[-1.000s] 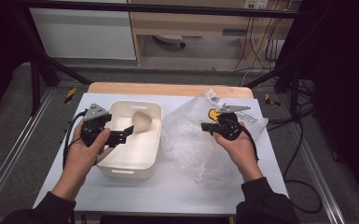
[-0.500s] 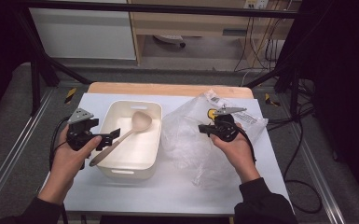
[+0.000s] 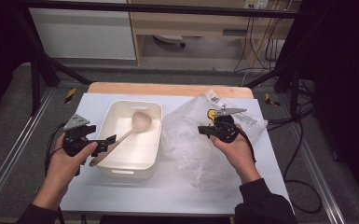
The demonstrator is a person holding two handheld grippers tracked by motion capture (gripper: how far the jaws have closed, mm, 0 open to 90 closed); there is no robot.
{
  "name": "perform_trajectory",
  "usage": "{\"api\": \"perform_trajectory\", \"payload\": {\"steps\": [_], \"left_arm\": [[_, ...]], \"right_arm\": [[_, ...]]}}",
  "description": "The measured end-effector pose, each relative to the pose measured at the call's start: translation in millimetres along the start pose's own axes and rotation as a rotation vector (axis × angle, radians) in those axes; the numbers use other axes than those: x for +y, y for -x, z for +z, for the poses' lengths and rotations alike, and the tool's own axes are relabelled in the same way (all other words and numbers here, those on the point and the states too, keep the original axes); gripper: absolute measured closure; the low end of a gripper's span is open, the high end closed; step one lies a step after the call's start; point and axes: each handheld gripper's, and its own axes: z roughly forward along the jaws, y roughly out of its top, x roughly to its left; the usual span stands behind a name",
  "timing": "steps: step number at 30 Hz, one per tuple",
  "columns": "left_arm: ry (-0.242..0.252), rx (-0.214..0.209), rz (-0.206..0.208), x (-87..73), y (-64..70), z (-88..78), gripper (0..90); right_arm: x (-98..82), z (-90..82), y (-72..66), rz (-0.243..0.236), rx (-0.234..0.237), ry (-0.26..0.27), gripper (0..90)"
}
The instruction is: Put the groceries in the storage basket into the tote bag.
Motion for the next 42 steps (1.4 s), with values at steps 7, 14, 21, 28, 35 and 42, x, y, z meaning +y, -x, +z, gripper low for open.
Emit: {"api": "perform_trajectory", "payload": {"steps": [7,14,21,28,35,42], "left_arm": [[-0.015,0.01,-0.015,-9.7,-2.7,-0.7,15.7],[-0.05,0.001,-0.02,-12.4,-3.3,3.4,28.1],[-0.095,-0.026,-0.005,-10.7,4.9,13.5,37.6],[-0.157,-0.041,0.003,-21.7,10.6,23.1,41.5],[-0.182,-0.024,0.019,-23.9,9.8,26.6,46.0],[-0.189,-0.025,0.009,-26.0,6.1,28.6,49.1]], "right_arm": [[0.0,-0.3,0.1,0.004,0.0,0.001,90.0],[-2.4,0.7,1.7,0.011,0.004,-0.006,90.0],[-2.3,-1.0,3.2,0.016,0.003,0.0,90.0],[-2.6,-0.8,1.8,0.01,0.004,-0.004,90.0],[-2.6,-1.9,2.6,0.014,0.003,-0.003,90.0],[-2.7,-1.6,2.2,0.013,0.005,-0.008,90.0]]}}
